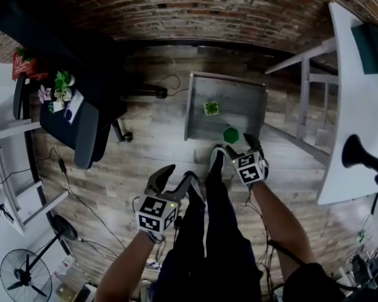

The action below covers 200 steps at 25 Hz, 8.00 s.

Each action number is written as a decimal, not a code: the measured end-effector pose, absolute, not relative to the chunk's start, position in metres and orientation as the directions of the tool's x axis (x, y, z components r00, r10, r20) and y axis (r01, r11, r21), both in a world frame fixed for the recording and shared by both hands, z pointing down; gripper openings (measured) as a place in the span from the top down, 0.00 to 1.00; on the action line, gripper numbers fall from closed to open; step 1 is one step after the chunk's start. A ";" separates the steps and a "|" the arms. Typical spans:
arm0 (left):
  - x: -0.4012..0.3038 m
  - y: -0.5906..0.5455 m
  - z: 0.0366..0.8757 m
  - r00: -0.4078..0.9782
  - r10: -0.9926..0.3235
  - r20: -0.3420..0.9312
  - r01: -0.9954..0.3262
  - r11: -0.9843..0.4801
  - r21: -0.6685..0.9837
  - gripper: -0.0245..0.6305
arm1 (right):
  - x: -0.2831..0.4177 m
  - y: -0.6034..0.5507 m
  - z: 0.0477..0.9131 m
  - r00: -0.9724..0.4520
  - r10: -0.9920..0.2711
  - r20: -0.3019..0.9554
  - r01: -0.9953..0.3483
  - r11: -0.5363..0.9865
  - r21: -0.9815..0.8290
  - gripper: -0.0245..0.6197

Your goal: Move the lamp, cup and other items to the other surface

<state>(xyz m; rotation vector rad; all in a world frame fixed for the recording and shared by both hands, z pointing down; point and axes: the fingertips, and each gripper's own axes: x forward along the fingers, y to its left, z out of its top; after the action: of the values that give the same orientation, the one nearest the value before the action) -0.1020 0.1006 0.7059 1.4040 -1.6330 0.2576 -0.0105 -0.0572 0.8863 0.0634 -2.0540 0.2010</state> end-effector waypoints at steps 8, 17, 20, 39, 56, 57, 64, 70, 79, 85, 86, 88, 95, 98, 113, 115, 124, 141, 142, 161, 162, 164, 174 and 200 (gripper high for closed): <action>-0.089 0.107 0.723 0.123 -0.653 0.747 -0.850 0.319 0.419 0.64 | -0.018 -0.055 0.921 -0.413 0.087 0.906 0.048 0.996 -0.074 0.36; -0.078 0.117 0.728 0.151 -0.651 0.744 -0.826 0.330 0.456 0.64 | -0.026 -0.051 0.920 -0.453 0.088 0.887 0.097 0.994 -0.049 0.48; -0.083 0.114 0.723 0.136 -0.660 0.738 -0.826 0.336 0.453 0.64 | -0.029 -0.052 0.908 -0.474 0.076 0.877 0.067 0.996 -0.051 0.49; -0.132 0.129 0.555 -0.010 -0.765 0.644 -0.891 0.300 0.342 0.64 | -0.029 -0.027 0.676 -0.635 -0.003 0.772 -0.094 0.993 -0.074 0.50; -0.107 0.157 0.439 0.015 -0.866 0.500 -0.915 0.190 0.356 0.65 | 0.037 0.002 0.466 -0.731 -0.230 0.643 -0.320 0.947 -0.025 0.50; -0.105 0.156 0.435 0.023 -0.872 0.490 -0.917 0.177 0.357 0.65 | 0.043 0.002 0.457 -0.731 -0.245 0.638 -0.334 0.942 -0.021 0.51; -0.087 0.151 0.422 0.072 -0.889 0.452 -0.918 0.118 0.378 0.65 | 0.094 -0.017 0.426 -0.703 -0.365 0.610 -0.440 0.898 0.031 0.51; -0.067 0.141 0.420 0.098 -0.880 0.465 -0.926 0.091 0.367 0.65 | 0.140 -0.045 0.418 -0.674 -0.444 0.590 -0.533 0.846 0.028 0.51; -0.019 0.087 0.408 0.089 -0.873 0.479 -0.935 0.092 0.342 0.65 | 0.220 -0.118 0.419 -0.660 -0.497 0.564 -0.602 0.798 -0.002 0.51; 0.018 0.060 0.413 0.078 -0.861 0.502 -0.936 0.110 0.335 0.65 | 0.273 -0.170 0.427 -0.633 -0.524 0.570 -0.647 0.762 -0.018 0.51; 0.022 0.056 0.415 0.073 -0.860 0.505 -0.935 0.118 0.336 0.65 | 0.281 -0.178 0.427 -0.629 -0.527 0.571 -0.652 0.758 -0.018 0.51; 0.030 0.049 0.417 0.060 -0.858 0.510 -0.931 0.137 0.340 0.65 | 0.296 -0.196 0.429 -0.622 -0.534 0.573 -0.661 0.750 -0.018 0.51; 0.052 0.026 0.420 0.021 -0.857 0.515 -0.920 0.184 0.345 0.65 | 0.336 -0.243 0.438 -0.609 -0.553 0.569 -0.680 0.733 -0.017 0.51; 0.062 0.017 0.419 0.012 -0.857 0.515 -0.918 0.195 0.346 0.65 | 0.347 -0.256 0.439 -0.610 -0.554 0.566 -0.678 0.735 -0.012 0.51; 0.075 0.013 0.424 -0.019 -0.848 0.529 -0.913 0.230 0.337 0.65 | 0.368 -0.277 0.478 -0.594 -0.558 0.579 -0.698 0.715 -0.027 0.49; 0.073 0.018 0.426 -0.020 -0.846 0.532 -0.911 0.235 0.340 0.65 | 0.370 -0.274 0.482 -0.583 -0.558 0.590 -0.709 0.704 -0.034 0.43; 0.058 0.039 0.426 -0.010 -0.852 0.523 -0.909 0.226 0.350 0.65 | 0.367 -0.230 0.483 -0.556 -0.573 0.602 -0.767 0.633 -0.107 0.47; -0.039 0.132 0.422 -0.001 -0.870 0.493 -0.904 0.212 0.372 0.65 | 0.271 -0.143 0.470 -0.549 -0.593 0.590 -0.779 0.618 -0.105 0.49; -0.045 0.137 0.421 -0.001 -0.872 0.490 -0.904 0.211 0.373 0.65 | 0.258 -0.136 0.471 -0.559 -0.583 0.590 -0.769 0.631 -0.105 0.49; -0.132 0.215 0.458 -0.023 -0.847 0.530 -0.889 0.260 0.376 0.65 | 0.031 0.003 0.521 -0.693 -0.326 0.644 -0.521 0.843 -0.134 0.51; -0.133 0.214 0.462 -0.022 -0.842 0.538 -0.888 0.264 0.377 0.65 | 0.023 0.005 0.529 -0.694 -0.311 0.650 -0.513 0.847 -0.142 0.51; -0.137 0.211 0.469 -0.022 -0.832 0.555 -0.885 0.274 0.376 0.65 | 0.008 0.004 0.546 -0.694 -0.283 0.662 -0.498 0.853 -0.158 0.52; -0.170 0.162 0.502 -0.001 -0.769 0.639 -0.878 0.306 0.367 0.65 | -0.054 -0.017 0.630 -0.677 -0.198 0.708 -0.461 0.865 -0.199 0.52; -0.226 0.111 0.678 0.294 -0.669 0.683 -0.873 0.102 0.476 0.65 | -0.126 -0.042 0.853 -0.528 -0.273 0.804 -0.612 0.779 -0.137 0.52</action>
<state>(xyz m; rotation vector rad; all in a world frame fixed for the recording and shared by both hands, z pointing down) -0.2261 0.1105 0.6781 1.6272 -1.4372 0.2742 -0.1258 -0.0425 0.8525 0.6555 -2.1380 0.5199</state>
